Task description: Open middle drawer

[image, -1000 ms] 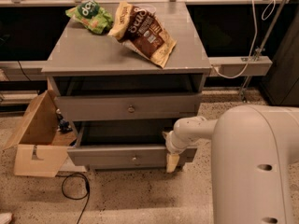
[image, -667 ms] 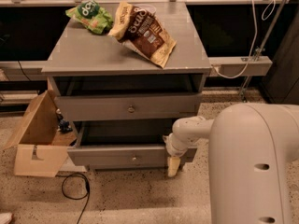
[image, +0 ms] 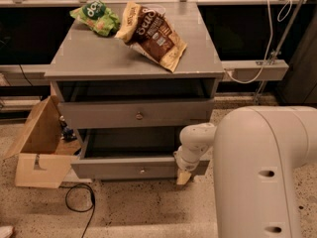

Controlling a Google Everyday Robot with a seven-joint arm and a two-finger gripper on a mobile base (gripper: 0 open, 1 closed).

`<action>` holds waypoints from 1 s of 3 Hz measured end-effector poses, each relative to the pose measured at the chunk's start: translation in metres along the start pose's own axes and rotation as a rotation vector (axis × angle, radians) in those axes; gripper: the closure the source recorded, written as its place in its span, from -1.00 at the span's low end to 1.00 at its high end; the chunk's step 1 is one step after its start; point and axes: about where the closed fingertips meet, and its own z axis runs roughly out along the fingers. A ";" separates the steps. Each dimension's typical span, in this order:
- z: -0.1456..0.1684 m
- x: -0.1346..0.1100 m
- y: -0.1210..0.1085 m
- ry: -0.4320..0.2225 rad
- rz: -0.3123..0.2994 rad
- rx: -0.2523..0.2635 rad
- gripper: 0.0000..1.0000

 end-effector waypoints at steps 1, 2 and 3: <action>-0.009 -0.002 0.002 0.004 0.001 -0.004 0.46; -0.010 -0.003 0.001 0.004 0.001 -0.004 0.92; -0.012 0.000 0.012 0.001 0.021 0.007 1.00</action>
Offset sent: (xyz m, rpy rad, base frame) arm -0.0885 -0.0453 0.0571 -0.0284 -0.0825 -0.1417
